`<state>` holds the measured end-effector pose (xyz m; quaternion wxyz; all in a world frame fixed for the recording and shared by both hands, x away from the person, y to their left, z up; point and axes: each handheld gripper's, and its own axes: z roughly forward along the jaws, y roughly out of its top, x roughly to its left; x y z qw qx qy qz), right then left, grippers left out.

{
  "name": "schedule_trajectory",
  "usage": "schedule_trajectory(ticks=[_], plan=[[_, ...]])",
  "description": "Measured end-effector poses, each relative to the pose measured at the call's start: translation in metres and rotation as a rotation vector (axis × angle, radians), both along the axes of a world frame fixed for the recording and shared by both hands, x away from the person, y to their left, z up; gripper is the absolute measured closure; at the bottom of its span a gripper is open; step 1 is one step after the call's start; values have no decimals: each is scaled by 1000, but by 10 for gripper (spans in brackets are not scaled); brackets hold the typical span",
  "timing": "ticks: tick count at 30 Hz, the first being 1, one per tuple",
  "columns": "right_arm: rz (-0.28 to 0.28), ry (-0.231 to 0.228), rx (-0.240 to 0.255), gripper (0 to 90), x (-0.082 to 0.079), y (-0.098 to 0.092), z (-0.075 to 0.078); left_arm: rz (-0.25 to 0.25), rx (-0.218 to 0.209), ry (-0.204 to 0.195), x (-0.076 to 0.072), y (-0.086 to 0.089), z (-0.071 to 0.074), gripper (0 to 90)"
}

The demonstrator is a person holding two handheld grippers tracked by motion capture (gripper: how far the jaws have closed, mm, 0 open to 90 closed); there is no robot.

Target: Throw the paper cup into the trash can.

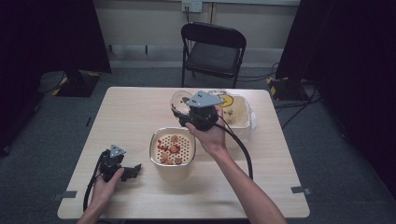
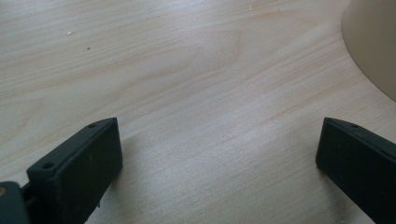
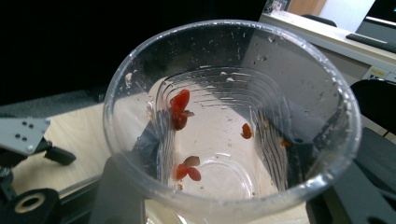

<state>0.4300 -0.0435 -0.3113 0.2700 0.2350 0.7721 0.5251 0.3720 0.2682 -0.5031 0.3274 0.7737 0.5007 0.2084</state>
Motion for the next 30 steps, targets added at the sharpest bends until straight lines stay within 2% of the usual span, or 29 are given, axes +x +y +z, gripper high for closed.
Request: schedule_trajectory(ticks=[3, 7, 11, 15, 27, 30], plan=[[3, 14, 33, 488, 3, -4, 3, -1, -1, 0, 0, 0, 0, 0], [-8, 15, 34, 488, 6, -11, 8, 0, 0, 0, 0, 0, 0, 0], [-27, 15, 67, 488, 11, -21, 15, 0, 0, 0, 0, 0, 0, 0], [-47, 17, 80, 489, 17, -31, 21, 0, 0, 0, 0, 0, 0, 0], [-160, 37, 131, 488, 36, -75, 32, 0, 0, 0, 0, 0, 0, 0], [-190, 49, 126, 487, 42, -85, 31, 0, 1, 0, 0, 0, 0, 0]])
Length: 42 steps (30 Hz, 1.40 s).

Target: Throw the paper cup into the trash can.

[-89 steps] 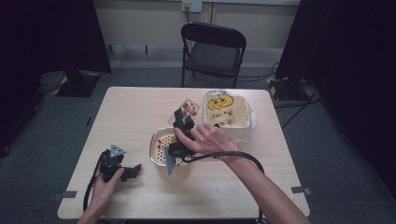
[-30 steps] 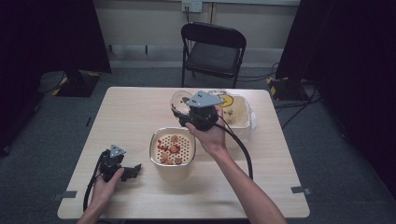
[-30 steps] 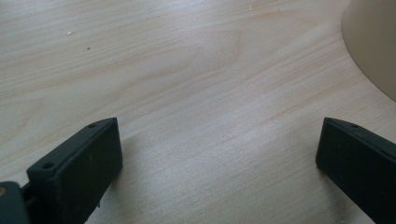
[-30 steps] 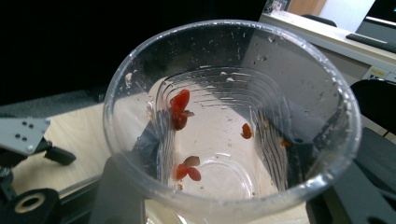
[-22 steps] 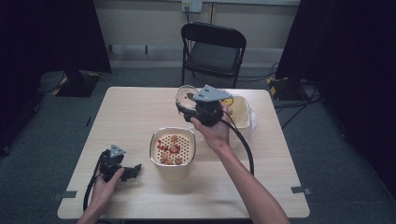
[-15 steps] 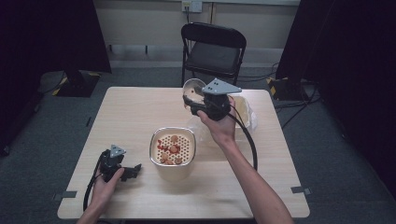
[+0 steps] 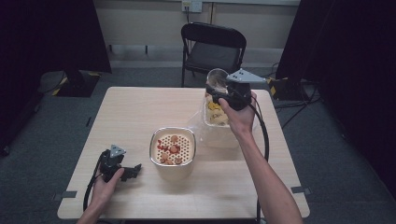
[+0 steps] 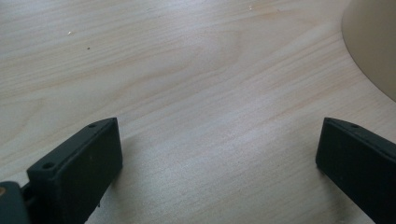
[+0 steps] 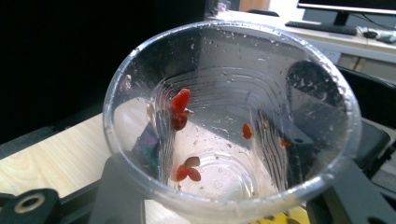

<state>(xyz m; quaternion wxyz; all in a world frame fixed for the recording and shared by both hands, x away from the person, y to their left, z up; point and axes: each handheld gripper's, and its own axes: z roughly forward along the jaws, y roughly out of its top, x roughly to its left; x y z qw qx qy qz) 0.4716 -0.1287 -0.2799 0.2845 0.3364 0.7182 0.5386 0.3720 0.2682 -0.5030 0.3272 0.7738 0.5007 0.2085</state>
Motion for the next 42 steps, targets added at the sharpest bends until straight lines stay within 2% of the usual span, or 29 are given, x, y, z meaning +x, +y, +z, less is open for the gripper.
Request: schedule_trajectory(ticks=[4, 8, 16, 17, 19, 21, 24, 26, 33, 38, 40, 42], plan=[[-35, 26, 14, 480, 8, -14, -3, 0, -1, 0, 0, 0, 0, 0], [-65, 62, -7, 474, 16, -23, -8, 0, -1, 1, 0, 0, 0, 0], [-101, 130, -5, 446, 31, -34, -20, 0, 0, 0, 0, 0, 0, 0], [-105, 138, -5, 427, 33, -34, -22, 0, 0, 0, 0, 0, 0, 0], [-128, 155, -7, 302, 37, -32, -23, 0, -1, 1, 0, 0, 0, 0], [-150, 154, -8, 267, 39, -32, -24, -1, -1, 0, 0, 0, 0, 0], [-133, 184, 26, 198, 42, -33, -26, 0, -1, 0, 0, 0, 0, 0], [-131, 185, 26, 166, 41, -33, -26, 0, -1, 0, 0, 0, 0, 0], [-125, 168, 17, 162, 33, -35, -23, 0, -1, 0, 0, 0, 0, 0], [-118, 171, -3, 171, 16, -38, -25, 0, -1, 0, 0, 0, 0, 0], [-121, 173, 6, 168, 7, -40, -28, 0, -1, 0, 0, 0, 0, 0], [-127, 172, -12, 163, -2, -41, -31, 0, -1, 0, 0, 0, 0, 0]])
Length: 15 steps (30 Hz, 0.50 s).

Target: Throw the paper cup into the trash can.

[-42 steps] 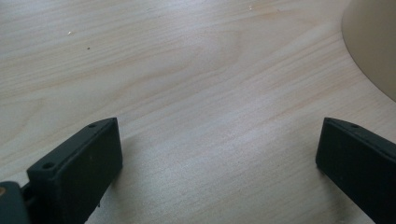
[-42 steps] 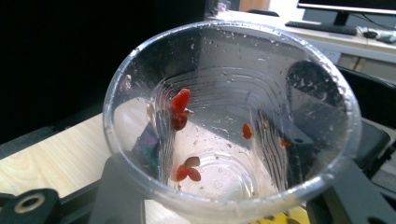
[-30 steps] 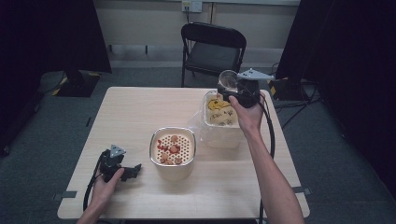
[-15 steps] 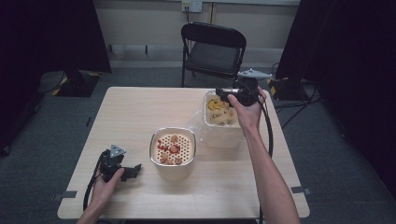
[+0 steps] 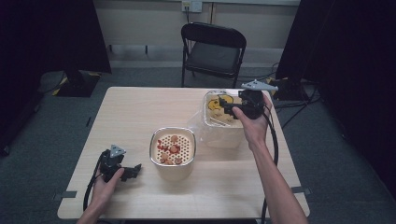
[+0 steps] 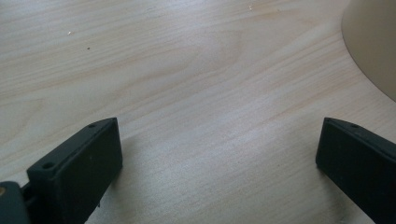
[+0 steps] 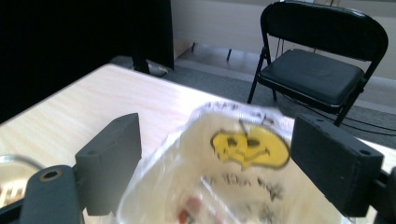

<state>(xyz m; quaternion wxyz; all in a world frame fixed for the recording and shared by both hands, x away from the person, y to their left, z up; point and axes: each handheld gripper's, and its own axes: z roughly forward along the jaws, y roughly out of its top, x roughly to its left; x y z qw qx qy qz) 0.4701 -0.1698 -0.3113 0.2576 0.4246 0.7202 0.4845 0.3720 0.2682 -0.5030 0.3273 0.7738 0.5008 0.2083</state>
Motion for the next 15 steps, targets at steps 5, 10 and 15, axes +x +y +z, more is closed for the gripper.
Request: schedule_trajectory(ticks=[5, 10, 15], plan=[[0, 0, -18, 165, -23, -5, -7, 0, 0, -1, 0, 0, 0, 0], [13, 4, -27, 157, -48, -10, -17, -1, -1, -1, 0, 0, 0, 0], [39, 19, -12, 138, -80, -16, -36, 0, 1, -1, 0, 0, 0, 0]])
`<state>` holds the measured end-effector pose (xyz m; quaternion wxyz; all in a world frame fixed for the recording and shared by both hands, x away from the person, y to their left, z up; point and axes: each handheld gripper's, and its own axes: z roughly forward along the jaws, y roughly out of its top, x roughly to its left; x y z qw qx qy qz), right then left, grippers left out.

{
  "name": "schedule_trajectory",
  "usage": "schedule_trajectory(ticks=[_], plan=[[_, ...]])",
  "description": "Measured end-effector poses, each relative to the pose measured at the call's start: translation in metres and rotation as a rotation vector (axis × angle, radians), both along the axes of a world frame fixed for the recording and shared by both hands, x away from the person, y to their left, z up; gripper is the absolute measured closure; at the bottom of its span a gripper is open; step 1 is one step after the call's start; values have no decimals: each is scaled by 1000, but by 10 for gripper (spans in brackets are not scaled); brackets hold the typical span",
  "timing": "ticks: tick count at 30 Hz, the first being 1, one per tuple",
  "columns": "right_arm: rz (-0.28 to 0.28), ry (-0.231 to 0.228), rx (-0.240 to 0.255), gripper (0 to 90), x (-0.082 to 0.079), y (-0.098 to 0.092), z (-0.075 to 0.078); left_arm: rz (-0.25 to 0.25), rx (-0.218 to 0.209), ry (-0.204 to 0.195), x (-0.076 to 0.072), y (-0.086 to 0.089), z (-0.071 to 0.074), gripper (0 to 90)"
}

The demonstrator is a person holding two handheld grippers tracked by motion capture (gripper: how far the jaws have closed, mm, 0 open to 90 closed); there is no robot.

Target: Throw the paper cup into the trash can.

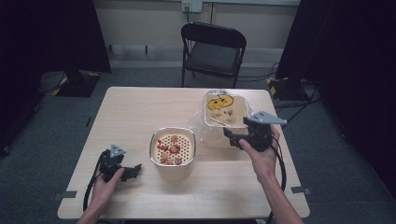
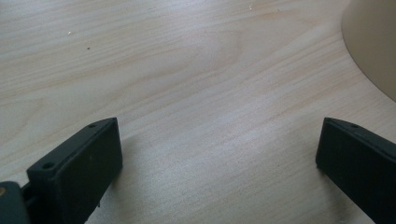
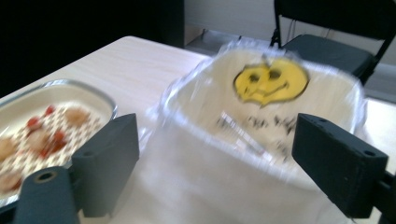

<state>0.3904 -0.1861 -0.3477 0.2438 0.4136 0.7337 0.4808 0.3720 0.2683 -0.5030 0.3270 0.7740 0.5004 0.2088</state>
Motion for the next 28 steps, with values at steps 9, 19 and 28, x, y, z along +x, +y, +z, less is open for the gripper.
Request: schedule_trajectory(ticks=[9, 19, 28], plan=[[1, 118, -11, 143, -26, -16, -56, 1, 0, 0, 0, 0, 0, 0], [-13, 264, -92, 153, -26, -24, -129, 0, -2, 0, 0, 0, 0, 0], [-46, 256, -216, 135, -25, -18, -151, 0, -2, 0, 0, 0, 0, 0]])
